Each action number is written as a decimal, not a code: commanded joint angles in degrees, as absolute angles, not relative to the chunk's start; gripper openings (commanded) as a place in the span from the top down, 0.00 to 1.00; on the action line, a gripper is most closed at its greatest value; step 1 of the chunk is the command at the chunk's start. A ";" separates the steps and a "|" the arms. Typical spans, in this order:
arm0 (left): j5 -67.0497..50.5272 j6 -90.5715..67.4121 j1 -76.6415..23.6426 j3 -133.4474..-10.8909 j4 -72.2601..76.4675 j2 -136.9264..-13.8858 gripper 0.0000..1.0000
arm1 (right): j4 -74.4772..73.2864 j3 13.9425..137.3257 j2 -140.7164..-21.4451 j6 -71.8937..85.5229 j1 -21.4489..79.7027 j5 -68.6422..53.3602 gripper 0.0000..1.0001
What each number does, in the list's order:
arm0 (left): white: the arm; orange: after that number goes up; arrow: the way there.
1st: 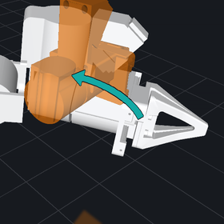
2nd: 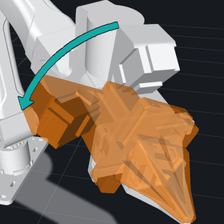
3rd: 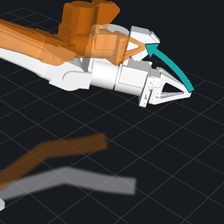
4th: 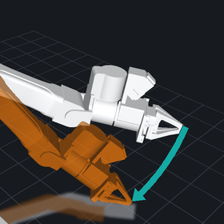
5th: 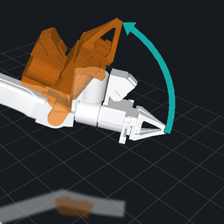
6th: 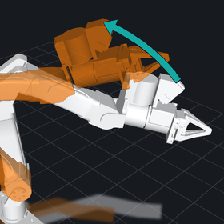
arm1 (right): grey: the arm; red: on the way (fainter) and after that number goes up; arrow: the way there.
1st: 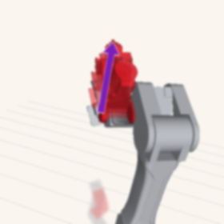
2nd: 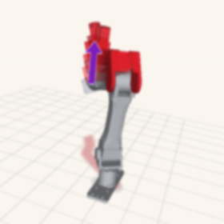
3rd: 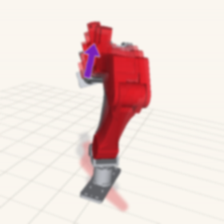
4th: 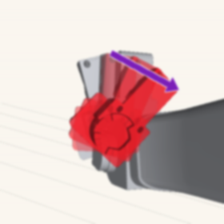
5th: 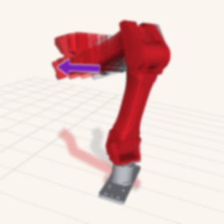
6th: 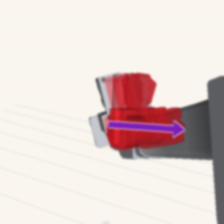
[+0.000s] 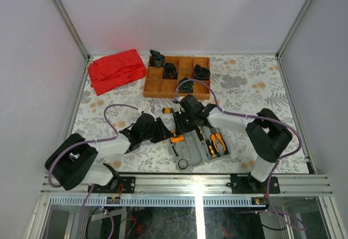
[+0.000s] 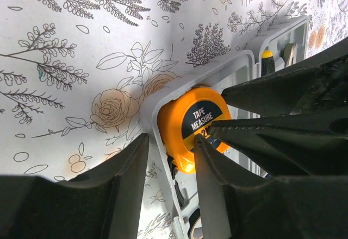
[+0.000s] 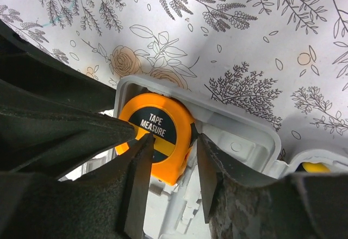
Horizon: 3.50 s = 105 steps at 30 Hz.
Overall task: Sort the tools into containers
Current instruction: Adjust the engineering item in the storage box.
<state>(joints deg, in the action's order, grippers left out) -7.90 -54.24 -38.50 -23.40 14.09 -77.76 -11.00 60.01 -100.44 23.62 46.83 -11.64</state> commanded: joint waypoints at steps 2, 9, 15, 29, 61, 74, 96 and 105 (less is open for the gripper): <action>-7.23 -52.32 -38.78 -23.19 11.78 -77.60 0.63 | -13.45 60.74 -95.74 24.35 47.31 -7.25 0.53; -7.00 -52.38 -38.76 -23.38 11.50 -77.33 0.63 | -17.84 62.44 -92.18 27.37 47.34 -5.98 0.51; -7.19 -52.16 -38.78 -23.93 11.20 -77.48 0.63 | -18.98 61.60 -93.79 30.77 47.37 -9.79 0.51; -7.82 -51.94 -38.76 -24.19 11.39 -78.02 0.63 | -16.80 60.64 -99.86 32.99 47.35 -14.75 0.67; -7.90 -49.72 -38.52 -24.20 10.64 -75.98 0.67 | -12.47 57.75 -99.83 31.04 55.02 -3.05 0.69; -12.83 -45.25 -27.72 -29.71 5.73 -76.02 0.55 | -17.39 57.11 -84.65 31.42 53.71 11.18 0.47; -11.39 -43.41 -21.11 -31.21 -3.96 -68.82 0.48 | -21.33 47.57 -84.62 36.13 48.90 -4.48 0.48; -12.72 -43.09 -20.87 -31.90 -3.76 -70.32 0.48 | -17.24 45.73 -86.60 39.90 48.95 -11.87 0.49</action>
